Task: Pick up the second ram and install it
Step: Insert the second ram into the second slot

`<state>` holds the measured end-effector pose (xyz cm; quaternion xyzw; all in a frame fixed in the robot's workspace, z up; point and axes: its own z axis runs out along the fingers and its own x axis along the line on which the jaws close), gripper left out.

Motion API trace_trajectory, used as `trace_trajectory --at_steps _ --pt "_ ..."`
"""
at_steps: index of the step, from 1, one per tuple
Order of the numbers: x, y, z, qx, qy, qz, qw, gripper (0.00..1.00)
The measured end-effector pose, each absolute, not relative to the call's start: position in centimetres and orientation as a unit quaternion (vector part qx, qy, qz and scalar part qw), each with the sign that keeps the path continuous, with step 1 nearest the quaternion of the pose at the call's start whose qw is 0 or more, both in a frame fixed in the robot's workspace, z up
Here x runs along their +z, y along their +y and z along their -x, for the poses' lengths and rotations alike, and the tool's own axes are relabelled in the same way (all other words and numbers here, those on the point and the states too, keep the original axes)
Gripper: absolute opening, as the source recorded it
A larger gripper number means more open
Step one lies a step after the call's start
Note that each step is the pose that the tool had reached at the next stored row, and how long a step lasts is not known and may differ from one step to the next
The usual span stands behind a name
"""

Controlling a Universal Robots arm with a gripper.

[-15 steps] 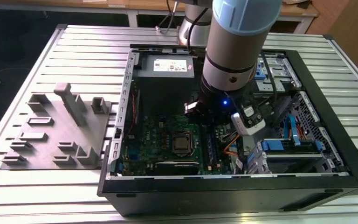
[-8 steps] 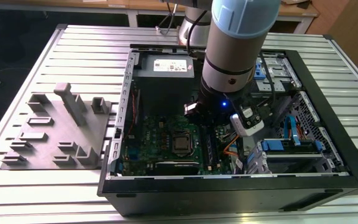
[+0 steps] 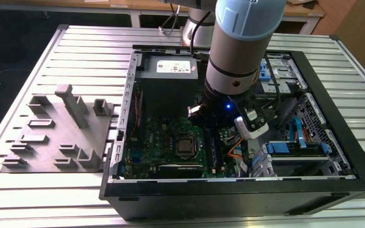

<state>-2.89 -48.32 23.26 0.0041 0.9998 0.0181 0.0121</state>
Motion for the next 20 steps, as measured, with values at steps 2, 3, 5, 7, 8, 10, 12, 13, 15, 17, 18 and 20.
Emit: trace_trajectory --at_steps 2,3,5,7,8,10,12,13,15,17,18,20 --pt "23.25 -48.32 2.90 0.021 1.000 -0.004 0.012 0.08" --pt "23.25 -48.32 2.90 0.023 1.000 -0.004 0.012 0.08" --pt "23.25 -48.31 2.89 0.023 1.000 -0.004 0.012 0.08" --pt "23.18 -48.32 2.89 0.023 1.000 -0.004 0.012 0.08" --pt "23.14 -48.32 2.89 0.023 1.000 -0.004 0.012 0.08" --pt "23.13 -48.33 2.89 0.023 1.000 -0.004 0.012 0.08" --pt "23.10 -48.32 2.90 0.023 1.000 -0.004 0.012 0.08" --pt "23.10 -48.32 2.90 0.023 1.000 -0.004 0.012 0.08" --pt "23.08 -48.37 2.91 0.023 1.000 -0.004 0.012 0.08" --pt "23.09 -48.39 2.91 0.023 1.000 -0.004 0.012 0.08" --pt "23.09 -48.39 2.91 0.023 1.000 -0.004 0.012 0.08" --pt "23.09 -48.39 2.91 0.023 1.000 -0.004 0.012 0.08"
